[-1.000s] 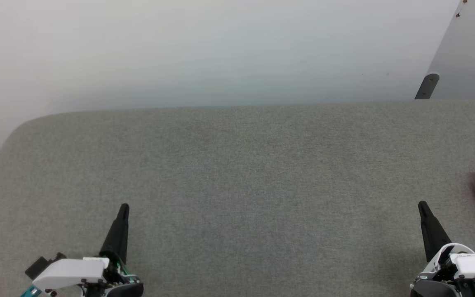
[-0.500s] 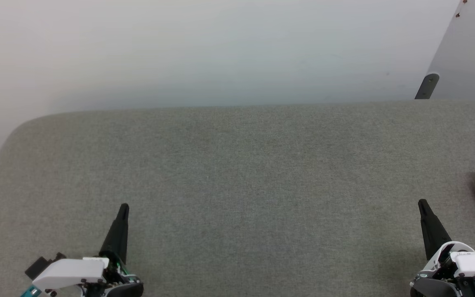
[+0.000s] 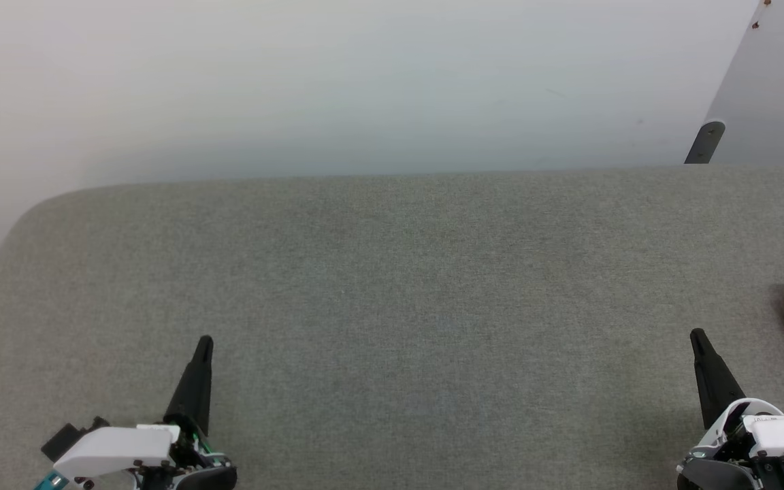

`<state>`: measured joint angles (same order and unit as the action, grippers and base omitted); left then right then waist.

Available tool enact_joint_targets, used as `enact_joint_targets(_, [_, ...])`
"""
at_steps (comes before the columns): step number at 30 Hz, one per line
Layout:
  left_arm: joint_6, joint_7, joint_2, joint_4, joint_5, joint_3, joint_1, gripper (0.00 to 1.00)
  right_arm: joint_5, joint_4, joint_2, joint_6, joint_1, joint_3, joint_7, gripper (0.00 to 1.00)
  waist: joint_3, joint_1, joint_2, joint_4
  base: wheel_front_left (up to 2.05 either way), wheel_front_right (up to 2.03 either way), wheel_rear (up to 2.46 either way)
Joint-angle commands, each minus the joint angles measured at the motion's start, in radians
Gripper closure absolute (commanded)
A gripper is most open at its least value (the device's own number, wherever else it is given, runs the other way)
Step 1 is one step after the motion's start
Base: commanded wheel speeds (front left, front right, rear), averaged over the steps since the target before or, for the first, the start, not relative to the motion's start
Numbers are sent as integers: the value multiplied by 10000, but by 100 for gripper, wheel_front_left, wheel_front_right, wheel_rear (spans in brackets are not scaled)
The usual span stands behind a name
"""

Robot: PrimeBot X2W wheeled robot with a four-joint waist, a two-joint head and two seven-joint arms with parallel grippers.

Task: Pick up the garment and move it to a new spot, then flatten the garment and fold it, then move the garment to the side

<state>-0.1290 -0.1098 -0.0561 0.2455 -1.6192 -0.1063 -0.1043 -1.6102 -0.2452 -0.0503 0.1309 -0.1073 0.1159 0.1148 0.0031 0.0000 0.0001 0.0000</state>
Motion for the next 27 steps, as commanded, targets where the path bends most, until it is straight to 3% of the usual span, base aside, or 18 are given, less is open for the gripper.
enact_joint_targets(1, [-32,-16,20,12,21,-29,-95,100,-42,-5,30,-3,-32,-6,14,100,0,0,-1,0,0,0,0])
enact_joint_targets(27, [-32,-39,36,12,46,-55,-97,100,-46,-5,30,-3,-31,-11,10,100,0,0,-1,0,0,0,0])
